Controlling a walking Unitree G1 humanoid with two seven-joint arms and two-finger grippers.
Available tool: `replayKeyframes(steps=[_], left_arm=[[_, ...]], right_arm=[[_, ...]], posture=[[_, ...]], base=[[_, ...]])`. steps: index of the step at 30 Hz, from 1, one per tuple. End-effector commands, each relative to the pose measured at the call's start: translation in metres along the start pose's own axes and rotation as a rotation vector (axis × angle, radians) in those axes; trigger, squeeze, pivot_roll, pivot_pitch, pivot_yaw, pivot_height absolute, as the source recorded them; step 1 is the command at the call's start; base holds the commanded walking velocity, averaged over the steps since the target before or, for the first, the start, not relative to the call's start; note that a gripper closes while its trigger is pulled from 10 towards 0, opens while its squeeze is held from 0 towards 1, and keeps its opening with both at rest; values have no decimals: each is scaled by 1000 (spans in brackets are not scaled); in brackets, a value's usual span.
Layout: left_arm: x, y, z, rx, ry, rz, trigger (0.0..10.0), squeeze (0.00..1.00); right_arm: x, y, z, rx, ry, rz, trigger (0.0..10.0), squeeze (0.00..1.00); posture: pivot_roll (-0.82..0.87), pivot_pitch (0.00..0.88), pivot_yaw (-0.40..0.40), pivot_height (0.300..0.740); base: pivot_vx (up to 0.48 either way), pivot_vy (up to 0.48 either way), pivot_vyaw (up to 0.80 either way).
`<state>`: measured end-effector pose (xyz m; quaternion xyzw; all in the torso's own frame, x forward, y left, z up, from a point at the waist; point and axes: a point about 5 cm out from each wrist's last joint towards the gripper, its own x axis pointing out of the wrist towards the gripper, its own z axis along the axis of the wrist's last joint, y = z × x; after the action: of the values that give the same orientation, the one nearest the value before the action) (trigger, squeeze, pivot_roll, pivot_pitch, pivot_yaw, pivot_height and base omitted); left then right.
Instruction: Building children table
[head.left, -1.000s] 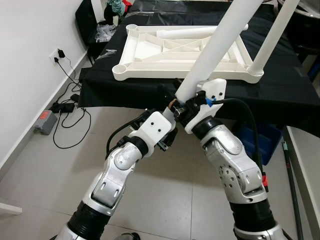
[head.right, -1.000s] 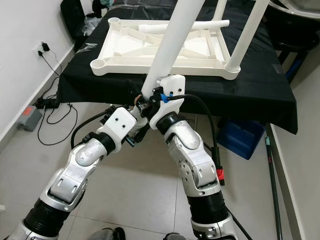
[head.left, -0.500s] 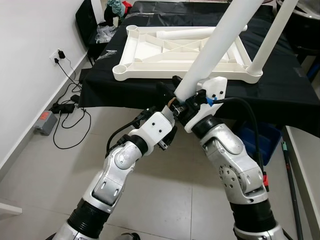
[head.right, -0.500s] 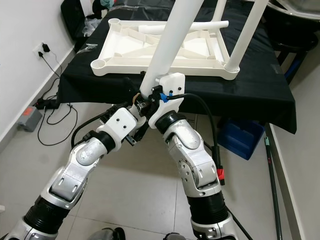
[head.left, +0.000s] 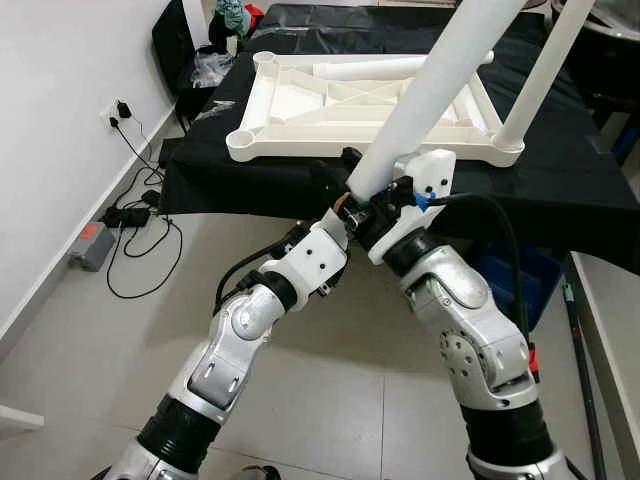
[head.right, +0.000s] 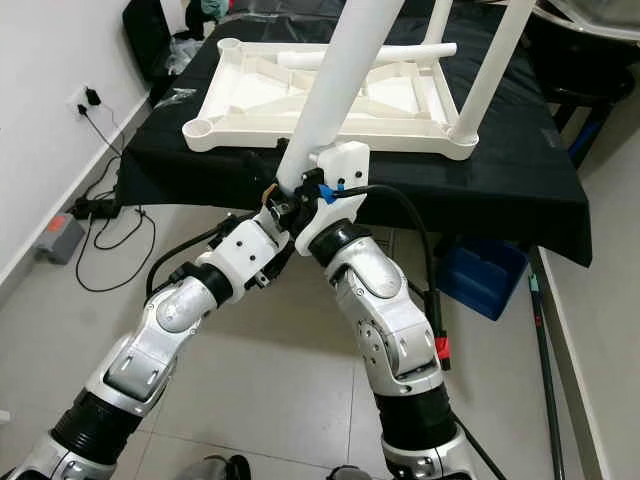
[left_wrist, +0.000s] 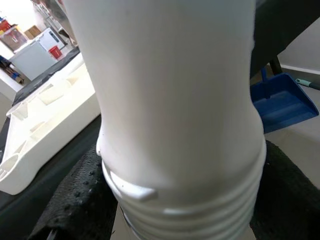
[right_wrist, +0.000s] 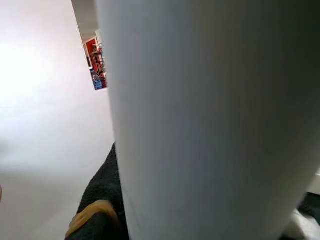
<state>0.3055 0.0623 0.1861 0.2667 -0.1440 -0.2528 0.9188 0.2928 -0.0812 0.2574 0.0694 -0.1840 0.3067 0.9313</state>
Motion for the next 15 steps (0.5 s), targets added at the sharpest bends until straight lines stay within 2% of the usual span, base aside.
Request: replayKeyframes(steps=[1,3,4,5,6,7,11,12,13,14,15], left_arm=[[-1,1,0,18,-15,7,0,0],[0,1,0,20,-15,11,0,0],[1,1,0,26,-6,12,10000,0],[1,1,1,27,-8,12,10000,0],[2,0,2,35,-13,8,10000,0],[2,-1,3,42,-20,7,10000,0],[0,-4,4,49,-29,-3,10000,0],[0,-4,4,49,-32,-5,10000,0],[0,-5,5,54,-35,-8,10000,0],[0,-5,5,54,-35,-8,10000,0],[-1,-5,5,58,-40,-10,10000,0]], right_arm=[[0,6,-3,14,17,27,0,0],[-1,6,-3,14,19,26,0,0],[0,5,-3,10,23,20,0,0],[0,4,-3,8,25,13,0,0],[0,3,-3,6,27,6,1020,0],[1,2,-3,9,28,-1,10000,0],[2,-1,-2,10,28,-12,10000,0],[3,-1,-2,4,26,-15,10000,643],[3,-2,-2,2,25,-21,10000,1000],[3,-2,-2,2,25,-21,10000,1000],[3,-3,-2,-1,26,-23,10000,0]], posture=[[69,165,-7,740],[69,165,-7,740],[69,168,-5,740],[68,167,-6,740],[69,166,-7,740],[70,166,-9,740],[70,170,-8,740],[71,170,-9,740],[71,170,-9,740],[71,170,-9,740],[72,171,-10,740]], base=[[0,0,0],[0,0,0],[0,0,0],[0,0,0],[0,0,0],[0,0,0],[0,0,0],[0,0,0],[0,0,0],[0,0,0],[0,0,0]])
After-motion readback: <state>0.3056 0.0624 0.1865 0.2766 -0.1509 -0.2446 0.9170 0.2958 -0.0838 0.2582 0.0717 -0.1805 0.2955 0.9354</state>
